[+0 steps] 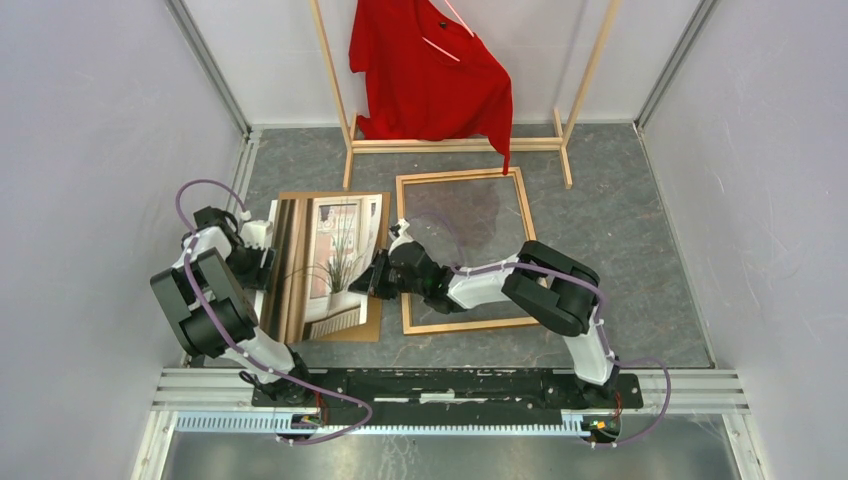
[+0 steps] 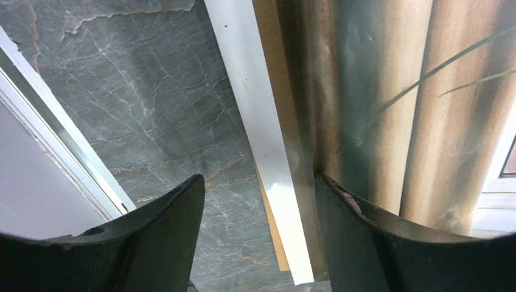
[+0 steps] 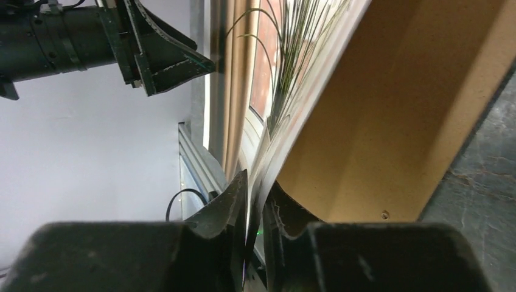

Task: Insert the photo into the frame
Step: Pick up the photo at the center of the board.

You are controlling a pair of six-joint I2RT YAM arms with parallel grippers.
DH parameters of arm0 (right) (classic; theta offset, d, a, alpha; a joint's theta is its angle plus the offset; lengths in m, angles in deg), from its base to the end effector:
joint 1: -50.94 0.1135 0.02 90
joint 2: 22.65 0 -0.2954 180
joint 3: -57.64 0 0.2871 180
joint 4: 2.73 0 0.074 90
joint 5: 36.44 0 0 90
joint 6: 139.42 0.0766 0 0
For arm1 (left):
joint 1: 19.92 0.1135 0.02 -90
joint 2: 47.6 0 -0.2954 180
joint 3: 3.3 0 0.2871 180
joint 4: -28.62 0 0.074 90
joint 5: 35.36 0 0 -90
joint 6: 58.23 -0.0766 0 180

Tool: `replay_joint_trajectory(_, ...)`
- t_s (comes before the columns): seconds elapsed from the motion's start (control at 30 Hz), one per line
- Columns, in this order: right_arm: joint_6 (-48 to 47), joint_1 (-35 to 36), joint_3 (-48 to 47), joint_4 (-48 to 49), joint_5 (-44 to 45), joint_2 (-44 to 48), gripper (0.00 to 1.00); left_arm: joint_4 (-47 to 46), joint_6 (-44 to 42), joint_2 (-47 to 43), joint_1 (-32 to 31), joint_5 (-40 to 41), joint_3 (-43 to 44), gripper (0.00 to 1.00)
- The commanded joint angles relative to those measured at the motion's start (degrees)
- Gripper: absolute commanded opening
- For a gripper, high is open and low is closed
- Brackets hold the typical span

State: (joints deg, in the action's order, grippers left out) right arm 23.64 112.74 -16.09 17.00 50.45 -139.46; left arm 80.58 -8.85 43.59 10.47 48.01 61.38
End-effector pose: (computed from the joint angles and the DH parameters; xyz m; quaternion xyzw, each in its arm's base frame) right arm 0.2331 0.4436 0.1214 0.0671 0.8327 0.5158 0.1898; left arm 0.2745 0.1507 0.1336 0.0943 0.9888 0.0114 0.1150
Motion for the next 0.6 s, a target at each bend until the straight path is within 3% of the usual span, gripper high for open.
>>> replay_joint_trajectory(0.0, -4.9, -1.1, -2.5, 3.9, -3.8, 1.4, 0.15, 2.1, -2.1, 1.2, -0.1, -0.9, 1.6, 0.74)
replay_joint_trajectory(0.17, -22.0, -3.7, -6.6, -9.9, -5.9, 11.4, 0.03, 3.6, -1.6, 0.4, 0.0, -0.4, 4.7, 0.83)
replay_joint_trajectory(0.3, -40.9, -6.2, -15.1, -33.4, -4.7, 20.9, 0.0, 6.1, -0.7, -0.3, 0.2, -1.5, 8.7, 0.99)
replay_joint_trajectory(0.43, -54.8, -8.9, -25.3, -58.0, -0.4, 27.4, 0.0, 7.9, -0.1, -0.7, 0.2, -3.3, 10.8, 1.0)
replay_joint_trajectory(0.57, -62.1, -10.5, -34.4, -78.7, 8.9, 31.1, 0.0, 7.9, 0.5, -0.2, 0.1, -3.3, 11.4, 1.0)
